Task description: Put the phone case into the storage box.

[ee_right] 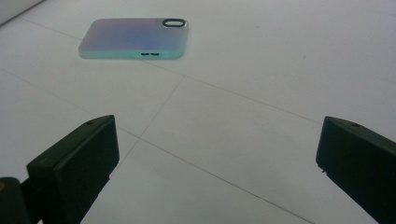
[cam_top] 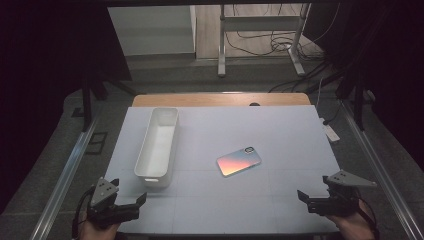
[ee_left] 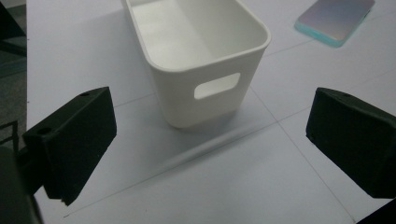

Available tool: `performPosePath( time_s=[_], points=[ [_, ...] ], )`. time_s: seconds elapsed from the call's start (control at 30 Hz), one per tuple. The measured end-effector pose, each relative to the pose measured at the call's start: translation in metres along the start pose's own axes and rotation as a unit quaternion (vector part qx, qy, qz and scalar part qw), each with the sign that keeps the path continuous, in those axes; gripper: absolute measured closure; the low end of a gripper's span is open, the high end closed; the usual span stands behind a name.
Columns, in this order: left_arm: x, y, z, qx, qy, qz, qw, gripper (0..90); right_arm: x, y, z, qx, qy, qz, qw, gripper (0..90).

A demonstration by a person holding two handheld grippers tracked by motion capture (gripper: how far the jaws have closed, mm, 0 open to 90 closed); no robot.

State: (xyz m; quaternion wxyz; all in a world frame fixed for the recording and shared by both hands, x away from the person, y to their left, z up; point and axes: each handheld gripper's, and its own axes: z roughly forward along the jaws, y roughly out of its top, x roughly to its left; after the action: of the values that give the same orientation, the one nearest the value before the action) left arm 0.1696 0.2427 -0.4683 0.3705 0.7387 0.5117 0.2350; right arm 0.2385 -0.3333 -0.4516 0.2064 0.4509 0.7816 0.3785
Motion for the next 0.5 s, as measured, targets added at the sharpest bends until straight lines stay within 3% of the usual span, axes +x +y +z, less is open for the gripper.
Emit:
performPosePath(
  time_s=[0.4,0.5],
  points=[
    [0.0003,0.0001,0.0014,0.003,-0.001,0.002,1.0000,4.0,-0.0010,0.0013,0.0026,0.008,0.003,0.005,1.0000,0.0],
    [-0.0017,0.0002,0.0017,-0.010,0.003,0.021,0.9997,4.0,-0.0010,0.0013,0.0025,0.007,0.004,0.005,1.0000,0.0]
  ],
)
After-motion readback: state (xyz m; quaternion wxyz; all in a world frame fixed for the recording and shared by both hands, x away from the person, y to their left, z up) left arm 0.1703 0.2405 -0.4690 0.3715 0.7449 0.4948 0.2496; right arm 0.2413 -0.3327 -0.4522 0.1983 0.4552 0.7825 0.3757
